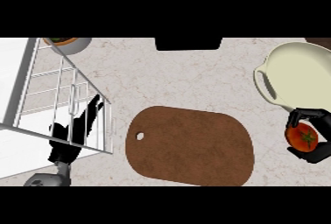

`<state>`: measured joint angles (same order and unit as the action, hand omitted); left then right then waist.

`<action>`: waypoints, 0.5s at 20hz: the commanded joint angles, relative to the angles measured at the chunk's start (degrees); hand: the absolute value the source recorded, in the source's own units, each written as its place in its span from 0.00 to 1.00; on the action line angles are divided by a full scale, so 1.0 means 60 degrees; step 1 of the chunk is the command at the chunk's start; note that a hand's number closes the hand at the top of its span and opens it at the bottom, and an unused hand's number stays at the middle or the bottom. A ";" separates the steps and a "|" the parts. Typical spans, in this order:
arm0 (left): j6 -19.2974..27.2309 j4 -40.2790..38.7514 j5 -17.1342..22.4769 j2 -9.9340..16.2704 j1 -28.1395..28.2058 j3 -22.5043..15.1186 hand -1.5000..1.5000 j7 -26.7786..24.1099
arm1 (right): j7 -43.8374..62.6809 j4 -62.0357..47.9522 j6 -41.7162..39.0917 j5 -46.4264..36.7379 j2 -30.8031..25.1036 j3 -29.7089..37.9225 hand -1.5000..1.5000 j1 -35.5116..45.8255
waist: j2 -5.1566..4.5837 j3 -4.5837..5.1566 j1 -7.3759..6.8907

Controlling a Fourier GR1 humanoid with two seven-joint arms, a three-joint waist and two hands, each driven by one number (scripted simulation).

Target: Pick the tomato from the cutting board and place it in the pot

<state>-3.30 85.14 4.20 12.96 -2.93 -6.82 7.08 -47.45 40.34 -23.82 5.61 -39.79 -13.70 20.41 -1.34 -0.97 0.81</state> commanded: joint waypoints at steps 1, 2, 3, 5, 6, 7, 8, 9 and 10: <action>-0.0191 -0.0227 0.0093 -0.0176 0.0199 -0.0234 0.50 0.0038 | -0.1199 -0.0750 -0.1842 0.0572 -0.1657 0.0735 1.00 0.0193 | -0.0176 0.0012 -0.0142; -0.0207 -0.0170 0.0191 -0.0109 0.0063 -0.0100 0.50 0.0154 | -0.1336 -0.0757 -0.1959 0.0598 -0.1925 0.0754 1.00 0.0164 | -0.0160 -0.0005 -0.0125; -0.0209 -0.0151 0.0167 -0.0088 0.0136 -0.0103 0.50 0.0114 | -0.1473 -0.0810 -0.1979 0.0666 -0.2112 0.0829 1.00 0.0170 | -0.0146 -0.0012 -0.0200; -0.0267 -0.0187 0.0197 -0.0232 0.0146 -0.0247 0.50 0.0132 | -0.1504 -0.0897 -0.1864 0.0697 -0.2534 0.0935 1.00 0.0320 | -0.0181 -0.0015 -0.0297; -0.0248 -0.0117 0.0187 -0.0272 0.0210 -0.0288 0.50 0.0145 | -0.1640 -0.0980 -0.1844 0.0731 -0.2610 0.0951 1.00 0.0201 | -0.0161 -0.0031 -0.0323; -0.0221 -0.0179 0.0133 -0.0220 0.0130 -0.0250 0.50 0.0196 | -0.1784 -0.0972 -0.1891 0.0797 -0.2764 0.1013 1.00 0.0257 | -0.0150 -0.0026 -0.0307; -0.0267 -0.0164 0.0102 -0.0223 0.0118 -0.0296 0.50 0.0097 | -0.1796 -0.1051 -0.1739 0.0715 -0.2909 0.0983 1.00 0.0222 | -0.0170 -0.0029 -0.0353; -0.0201 -0.0250 0.0150 -0.0334 -0.0046 -0.0276 0.50 0.0233 | -0.1977 -0.0992 -0.1590 0.0718 -0.3035 0.1046 1.00 0.0320 | -0.0170 -0.0026 -0.0295; -0.0367 -0.0183 0.0130 -0.0114 0.0069 -0.0252 0.50 0.0201 | -0.2030 -0.1010 -0.1605 0.0715 -0.3374 0.1104 1.00 0.0360 | -0.0121 -0.0019 -0.0374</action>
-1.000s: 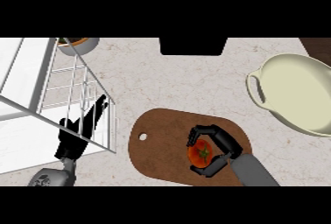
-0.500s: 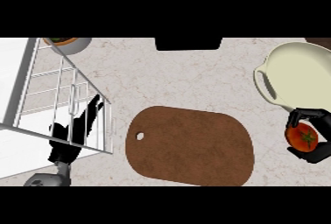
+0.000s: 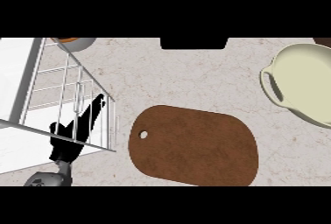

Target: Pick the tomato from the cutting board and place it in the pot

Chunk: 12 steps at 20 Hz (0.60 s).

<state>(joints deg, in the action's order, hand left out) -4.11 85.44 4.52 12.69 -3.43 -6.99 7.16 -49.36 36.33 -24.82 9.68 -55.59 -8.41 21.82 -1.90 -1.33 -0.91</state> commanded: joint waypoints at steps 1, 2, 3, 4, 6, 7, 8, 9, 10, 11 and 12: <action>-0.0195 -0.0115 0.0126 -0.0165 0.0096 -0.0245 0.50 0.0241 | -0.1877 -0.0323 -0.1423 0.0094 -0.0692 0.0231 1.00 0.0105 | -0.0003 0.0030 -0.0123; -0.0255 -0.0233 0.0134 -0.0104 0.0106 -0.0207 0.50 0.0227 | -0.2025 -0.0364 -0.1427 0.0174 -0.0822 0.0312 1.00 0.0069 | -0.0003 0.0039 -0.0058; -0.0177 -0.0211 0.0065 -0.0251 0.0023 -0.0339 0.50 0.0303 | -0.2056 -0.0335 -0.1195 0.0113 -0.0933 0.0327 1.00 0.0181 | -0.0019 0.0032 -0.0100; -0.0251 -0.0351 0.0141 -0.0137 -0.0031 -0.0197 0.50 0.0346 | -0.2254 -0.0325 -0.1098 0.0075 -0.1058 0.0334 1.00 0.0117 | -0.0028 0.0038 -0.0032; -0.0274 -0.0355 0.0013 -0.0173 -0.0115 -0.0331 0.50 0.0283 | -0.2506 -0.0325 -0.0926 -0.0019 -0.1187 0.0307 1.00 0.0188 | -0.0012 0.0053 -0.0098; -0.0225 -0.0376 0.0062 -0.0207 -0.0001 -0.0233 0.50 0.0126 | -0.2611 -0.0333 -0.0949 -0.0066 -0.1433 0.0313 1.00 0.0211 | 0.0013 0.0074 -0.0162; -0.0351 -0.0330 0.0141 -0.0178 0.0017 -0.0279 0.50 0.0275 | -0.2604 -0.0369 -0.0958 0.0046 -0.1532 0.0400 1.00 0.0247 | 0.0013 0.0059 -0.0182; -0.0227 -0.0430 0.0088 -0.0331 -0.0111 -0.0311 0.50 0.0269 | -0.2783 -0.0379 -0.0873 -0.0094 -0.1574 0.0296 1.00 0.0158 | 0.0000 0.0067 -0.0115; -0.0264 -0.0500 0.0140 -0.0314 -0.0157 -0.0256 0.50 0.0309 | -0.2523 -0.0460 -0.0788 -0.0072 -0.1629 0.0335 1.00 0.0424 | -0.0040 0.0079 -0.0315; -0.0419 -0.0461 0.0154 -0.0145 -0.0353 -0.0215 0.50 0.0378 | -0.2634 -0.0473 -0.0540 -0.0189 -0.1538 0.0264 1.00 0.0426 | -0.0049 0.0070 -0.0344; -0.0445 -0.0519 0.0220 -0.0081 -0.0434 -0.0095 0.50 0.0436 | -0.2712 -0.0401 -0.0724 -0.0200 -0.1770 0.0267 1.00 0.0573 | -0.0013 0.0093 -0.0340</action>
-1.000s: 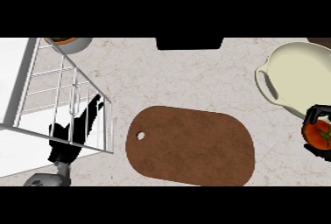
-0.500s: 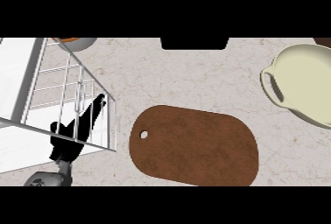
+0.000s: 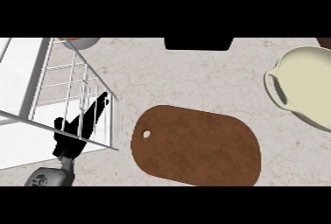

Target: Pick the tomato from the cutting board and place it in the pot

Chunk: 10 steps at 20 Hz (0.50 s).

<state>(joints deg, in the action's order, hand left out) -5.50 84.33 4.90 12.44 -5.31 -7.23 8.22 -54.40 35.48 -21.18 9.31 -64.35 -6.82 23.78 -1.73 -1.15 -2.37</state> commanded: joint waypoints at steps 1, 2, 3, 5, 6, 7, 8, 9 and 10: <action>-0.0013 -0.0445 -0.0095 -0.0303 0.0100 -0.0303 0.50 0.0009 | -0.1918 -0.0342 -0.1327 -0.0246 -0.0361 -0.0084 1.00 0.0237 | -0.0032 0.0078 -0.0107; -0.0122 -0.0369 -0.0021 -0.0276 -0.0093 -0.0331 0.50 0.0246 | -0.1831 -0.0371 -0.1368 -0.0186 -0.0360 -0.0053 1.00 0.0426 | -0.0026 0.0077 -0.0156; -0.0074 -0.0341 -0.0137 -0.0385 -0.0114 -0.0494 0.50 0.0265 | -0.1753 -0.0380 -0.1198 -0.0362 -0.0450 -0.0151 1.00 0.0563 | -0.0037 0.0079 -0.0234; -0.0117 -0.0457 -0.0093 -0.0373 0.0005 -0.0401 0.50 0.0074 | -0.1863 -0.0282 -0.1258 -0.0533 -0.0541 -0.0311 1.00 0.0756 | 0.0003 0.0106 -0.0276; -0.0117 -0.0538 -0.0236 -0.0376 0.0096 -0.0518 0.50 0.0020 | -0.1616 -0.0218 -0.1342 -0.0702 -0.0616 -0.0500 1.00 0.0940 | -0.0006 0.0119 -0.0367; -0.0336 -0.0738 0.0021 -0.0217 -0.0223 -0.0206 0.50 -0.0067 | -0.1850 -0.0292 -0.0959 -0.0895 -0.0497 -0.0589 1.00 0.0936 | -0.0042 0.0116 -0.0303; -0.0100 -0.0608 -0.0261 -0.0377 -0.0134 -0.0470 0.50 0.0102 | -0.1697 -0.0182 -0.1062 -0.1097 -0.0561 -0.0800 1.00 0.1118 | -0.0010 0.0119 -0.0379; -0.0211 -0.0682 -0.0124 -0.0292 -0.0364 -0.0304 0.50 0.0140 | -0.1789 -0.0279 -0.0528 -0.1283 -0.0289 -0.0873 1.00 0.1217 | -0.0039 0.0113 -0.0405; -0.0346 -0.0588 -0.0056 -0.0250 -0.0213 -0.0340 0.50 0.0122 | -0.1873 -0.0406 -0.0802 -0.1358 -0.0646 -0.0896 1.00 0.1292 | -0.0010 0.0117 -0.0393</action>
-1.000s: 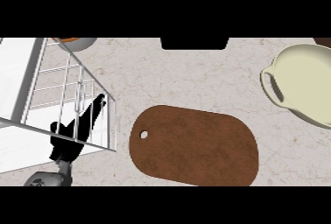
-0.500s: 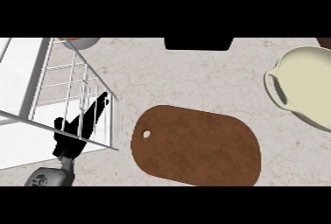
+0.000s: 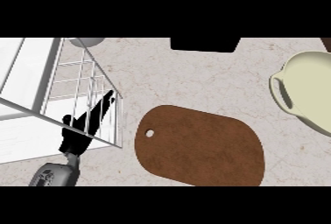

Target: Pick the tomato from the cutting board and place it in the pot

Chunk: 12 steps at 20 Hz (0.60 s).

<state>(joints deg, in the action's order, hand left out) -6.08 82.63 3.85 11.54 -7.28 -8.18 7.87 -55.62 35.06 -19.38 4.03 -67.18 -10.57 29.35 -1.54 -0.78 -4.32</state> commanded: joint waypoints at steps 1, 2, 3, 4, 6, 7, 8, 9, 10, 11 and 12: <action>-0.0127 -0.0590 -0.0002 -0.0154 0.0113 -0.0179 0.50 0.0214 | -0.1483 -0.0174 -0.0978 -0.0655 0.0092 -0.0468 1.00 0.0621 | -0.0022 0.0076 -0.0032; 0.0054 -0.0674 -0.0094 -0.0379 -0.0060 -0.0228 0.50 0.0086 | -0.1445 -0.0269 -0.0669 -0.0915 0.0310 -0.0659 1.00 0.0702 | -0.0051 0.0074 -0.0042; -0.0035 -0.0352 -0.0012 -0.0330 -0.0033 -0.0269 0.50 0.0328 | -0.1637 -0.0311 -0.0327 -0.1288 0.0225 -0.0861 1.00 0.0682 | -0.0027 0.0063 -0.0082; -0.0283 -0.0185 0.0118 -0.0130 0.0153 -0.0222 0.50 0.0367 | -0.1746 -0.0452 -0.0285 -0.1392 0.0375 -0.0942 1.00 0.0700 | 0.0018 0.0068 -0.0052; 0.0035 -0.0425 -0.0217 -0.0370 0.0194 -0.0356 0.50 0.0044 | -0.1475 -0.0394 -0.0035 -0.1700 0.0692 -0.1162 1.00 0.1275 | -0.0011 0.0080 -0.0125; 0.0057 -0.0731 -0.0201 -0.0324 -0.0209 -0.0170 0.50 0.0211 | -0.1391 -0.0392 0.0065 -0.1975 0.0866 -0.1350 1.00 0.1482 | 0.0024 0.0095 0.0070; -0.0084 -0.0582 0.0019 -0.0289 -0.0238 -0.0068 0.50 0.0313 | -0.1412 -0.0529 0.0360 -0.2261 0.0906 -0.1484 1.00 0.1648 | 0.0006 0.0089 -0.0017; -0.0210 -0.0454 0.0113 -0.0176 -0.0090 -0.0015 0.50 0.0356 | -0.1429 -0.0491 0.1528 -0.2662 0.1478 -0.1683 1.00 0.1454 | 0.0042 0.0087 0.0047; -0.0126 -0.0579 -0.0064 -0.0372 0.0101 -0.0246 0.50 0.0165 | -0.1006 -0.0520 0.1654 -0.3041 0.1140 -0.1796 1.00 0.1978 | 0.0035 0.0100 -0.0001; -0.0183 -0.0503 -0.0011 -0.0230 0.0085 -0.0138 0.50 0.0309 | -0.1219 -0.0752 0.2300 -0.3347 0.1257 -0.1889 1.00 0.1817 | 0.0034 0.0090 0.0034; 0.0035 -0.0839 -0.0152 -0.0348 -0.0263 -0.0055 0.50 0.0238 | -0.1199 -0.0684 0.3098 -0.3606 0.1432 -0.1937 1.00 0.1849 | 0.0023 0.0092 0.0162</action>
<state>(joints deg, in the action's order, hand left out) -6.09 81.39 3.13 10.74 -8.14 -8.14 8.44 -57.34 32.55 -9.10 -11.55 -60.91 -19.88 38.63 -1.02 -0.59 -4.26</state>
